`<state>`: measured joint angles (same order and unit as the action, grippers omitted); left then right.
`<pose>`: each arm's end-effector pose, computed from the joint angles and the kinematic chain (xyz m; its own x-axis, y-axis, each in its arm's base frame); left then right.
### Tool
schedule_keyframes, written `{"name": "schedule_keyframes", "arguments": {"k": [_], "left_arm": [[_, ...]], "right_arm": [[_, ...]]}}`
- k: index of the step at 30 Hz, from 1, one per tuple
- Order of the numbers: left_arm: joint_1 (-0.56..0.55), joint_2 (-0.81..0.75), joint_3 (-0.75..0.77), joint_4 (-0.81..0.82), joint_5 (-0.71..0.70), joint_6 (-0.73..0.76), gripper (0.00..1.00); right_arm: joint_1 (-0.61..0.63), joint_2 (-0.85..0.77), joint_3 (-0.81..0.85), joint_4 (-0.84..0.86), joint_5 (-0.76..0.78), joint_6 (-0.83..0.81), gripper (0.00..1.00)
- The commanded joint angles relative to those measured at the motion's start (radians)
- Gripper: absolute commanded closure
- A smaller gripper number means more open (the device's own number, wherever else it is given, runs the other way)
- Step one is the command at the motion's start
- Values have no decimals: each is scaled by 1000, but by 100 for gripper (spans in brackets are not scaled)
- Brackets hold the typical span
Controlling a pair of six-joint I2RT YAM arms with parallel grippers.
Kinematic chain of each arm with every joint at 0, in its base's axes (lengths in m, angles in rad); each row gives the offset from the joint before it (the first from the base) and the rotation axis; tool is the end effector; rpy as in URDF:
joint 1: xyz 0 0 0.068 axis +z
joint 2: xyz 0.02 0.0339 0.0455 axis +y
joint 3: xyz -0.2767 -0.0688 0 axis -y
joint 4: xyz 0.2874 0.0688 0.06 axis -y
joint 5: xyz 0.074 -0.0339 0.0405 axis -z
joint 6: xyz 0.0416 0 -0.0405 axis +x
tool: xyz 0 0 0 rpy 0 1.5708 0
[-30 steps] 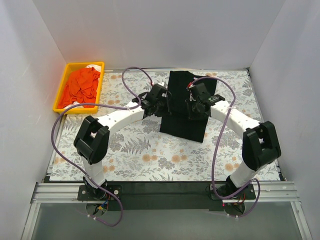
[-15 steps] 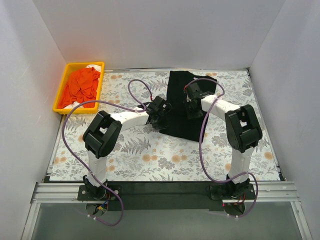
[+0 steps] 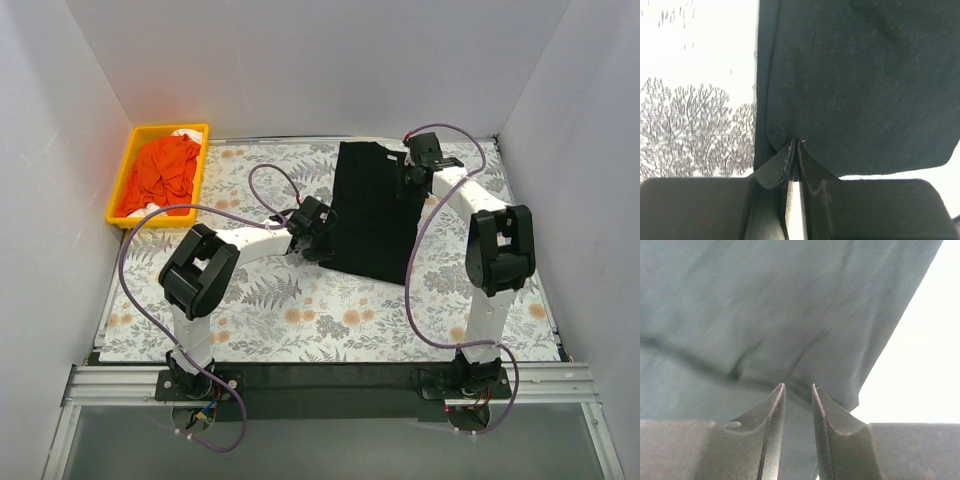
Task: Fold and stack the t-shirts
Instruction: Fold the tshirt
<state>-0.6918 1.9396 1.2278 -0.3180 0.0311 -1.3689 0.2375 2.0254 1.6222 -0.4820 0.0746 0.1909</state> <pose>0.3350 -0.2792 0.1302 -0.7691 -0.6344 -0.0772 -0.5164 0.6880 -0.5099 0.4891 0.1152 0.2151 -0.7745 0.0072 -0.6326 -0.0426 0.9971 0.0635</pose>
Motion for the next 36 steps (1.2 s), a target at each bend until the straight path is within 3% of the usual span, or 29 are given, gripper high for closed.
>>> {"name": "schedule_keyframes", "arguments": {"k": [1,7,11,14,20,24,30,36], "left_arm": [[-8,-21,-94,-115,41,-35,91],[-26,-175,-270,-86,110,-153,91],[-26,-275,-306,-79,92,-173,90],[-26,-301,-320,-79,85,-174,90],[-26,-284,-353,-72,87,-191,90],[-26,-284,-384,-69,58,-191,91],[-25,-260,-425,-61,36,-209,97],[-17,-249,-491,-50,42,-217,100]], "right_arm": [[22,-178,-149,25,-159,67,69],[25,-465,-536,196,-450,188,66],[55,-609,-799,321,-542,252,65],[107,-688,-906,460,-602,304,63],[258,-642,-996,672,-627,377,68],[306,-512,-975,724,-627,383,80],[290,-396,-1045,746,-596,371,97],[123,-517,-1260,740,-607,351,99]]}}
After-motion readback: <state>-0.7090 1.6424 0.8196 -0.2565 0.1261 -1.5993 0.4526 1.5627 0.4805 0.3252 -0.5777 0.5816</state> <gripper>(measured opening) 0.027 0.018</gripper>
